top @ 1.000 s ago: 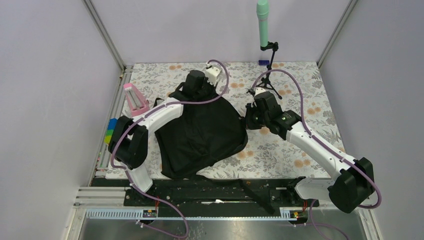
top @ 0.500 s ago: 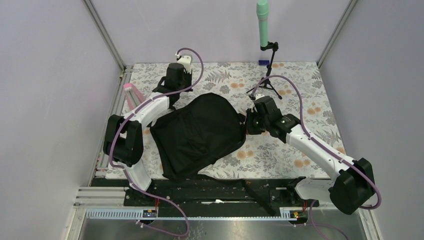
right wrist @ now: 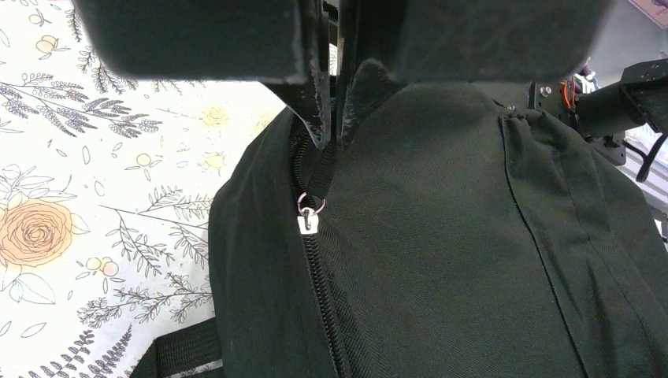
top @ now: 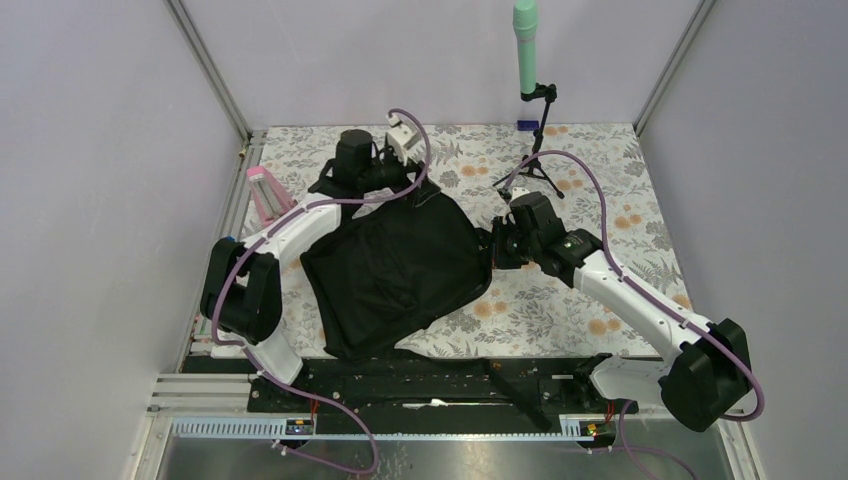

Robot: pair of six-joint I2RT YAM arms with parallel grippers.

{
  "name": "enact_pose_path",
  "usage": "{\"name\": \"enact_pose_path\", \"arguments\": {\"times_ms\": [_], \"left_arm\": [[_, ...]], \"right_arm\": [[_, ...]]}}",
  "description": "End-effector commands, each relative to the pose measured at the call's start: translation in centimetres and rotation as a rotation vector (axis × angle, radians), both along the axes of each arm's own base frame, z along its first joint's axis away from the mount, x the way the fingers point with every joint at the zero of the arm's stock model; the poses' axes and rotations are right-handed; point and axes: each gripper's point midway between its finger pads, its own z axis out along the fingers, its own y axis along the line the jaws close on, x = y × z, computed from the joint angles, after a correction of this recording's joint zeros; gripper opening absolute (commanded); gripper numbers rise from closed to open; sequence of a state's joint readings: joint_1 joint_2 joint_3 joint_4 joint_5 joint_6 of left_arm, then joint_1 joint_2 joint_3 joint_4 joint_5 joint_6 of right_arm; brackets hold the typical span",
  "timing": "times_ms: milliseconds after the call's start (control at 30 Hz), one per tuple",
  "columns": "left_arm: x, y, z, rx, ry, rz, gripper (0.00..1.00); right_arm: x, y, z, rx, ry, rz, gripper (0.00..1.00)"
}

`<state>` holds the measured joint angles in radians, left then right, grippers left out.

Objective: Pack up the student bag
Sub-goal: Zip the student bag at the center of the board.

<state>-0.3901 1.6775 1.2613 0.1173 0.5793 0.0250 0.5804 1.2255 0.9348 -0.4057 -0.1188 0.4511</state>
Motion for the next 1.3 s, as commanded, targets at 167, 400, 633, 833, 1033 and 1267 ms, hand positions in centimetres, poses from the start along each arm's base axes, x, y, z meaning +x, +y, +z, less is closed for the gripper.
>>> {"name": "enact_pose_path", "arguments": {"times_ms": [167, 400, 633, 833, 1033, 1267], "left_arm": [[-3.6, -3.5, -1.2, 0.219, -0.248, -0.248, 0.96], [-3.9, -4.9, -4.1, 0.398, -0.323, -0.265, 0.98], [-3.6, -6.5, -4.8, 0.496, -0.471, -0.256, 0.97], [-3.2, -7.3, -4.7, 0.478, -0.432, -0.258, 0.58], [-3.2, -7.3, -4.9, 0.481, -0.402, -0.256, 0.11], [-0.9, -6.3, -3.9, 0.488, -0.412, -0.096, 0.00]], "right_arm": [[-0.1, 0.8, 2.1, 0.070, -0.041, 0.027, 0.00], [-0.1, 1.0, 2.4, 0.082, -0.042, 0.032, 0.00], [-0.1, 1.0, 2.5, 0.084, -0.044, 0.028, 0.00], [-0.3, 0.7, 2.3, 0.080, -0.046, 0.020, 0.00], [-0.3, 0.6, 2.3, 0.075, -0.048, 0.015, 0.00], [0.0, 0.3, 1.9, 0.060, -0.049, -0.001, 0.00]]}}
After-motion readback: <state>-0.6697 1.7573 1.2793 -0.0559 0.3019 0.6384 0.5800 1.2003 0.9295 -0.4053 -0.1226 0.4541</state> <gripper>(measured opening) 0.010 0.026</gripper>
